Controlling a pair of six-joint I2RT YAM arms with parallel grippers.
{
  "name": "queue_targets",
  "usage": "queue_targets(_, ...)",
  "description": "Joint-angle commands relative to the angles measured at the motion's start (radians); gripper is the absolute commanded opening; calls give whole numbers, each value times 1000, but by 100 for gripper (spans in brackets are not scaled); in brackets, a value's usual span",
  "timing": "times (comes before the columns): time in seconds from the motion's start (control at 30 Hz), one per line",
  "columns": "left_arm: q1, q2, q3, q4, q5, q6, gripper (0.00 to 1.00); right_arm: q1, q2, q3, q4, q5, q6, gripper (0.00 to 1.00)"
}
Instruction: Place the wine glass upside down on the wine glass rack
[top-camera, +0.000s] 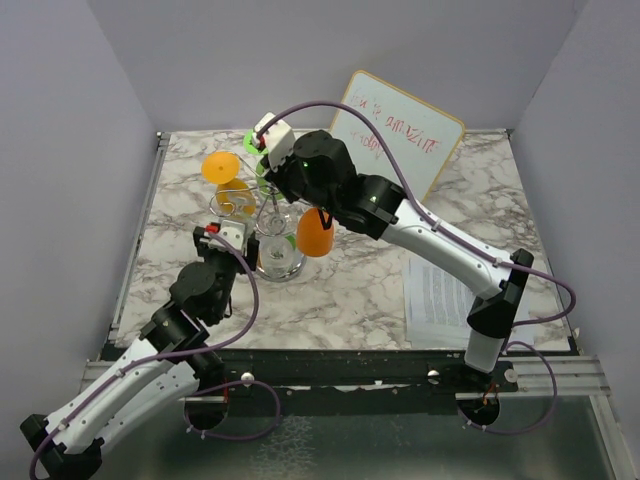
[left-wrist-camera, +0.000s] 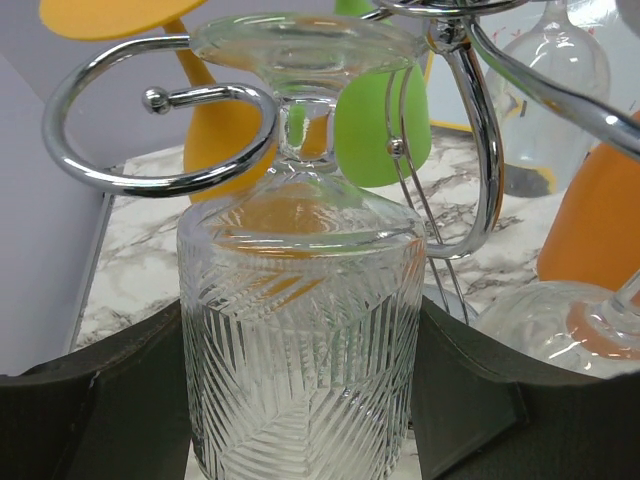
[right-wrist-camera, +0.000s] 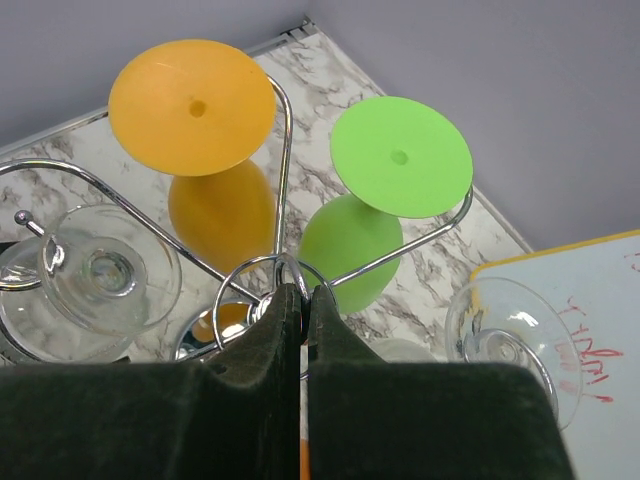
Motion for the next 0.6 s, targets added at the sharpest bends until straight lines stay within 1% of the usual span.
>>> queue_targets(0.0,4,-34,-2,190,-66,34,0,-14,-74,2,91,6,-62,1)
queue_targets(0.37,5,-145,-33,220,-60,47,0,-14,-72,4,98,12,-61,1)
queue_targets(0.47,5,-148,-33,203,4,55,0,-14,-70,7,98,13,-60,1)
queue_targets(0.57,5,-119,-21,183,70,53,0,-14,-68,10,98,14,-60,1)
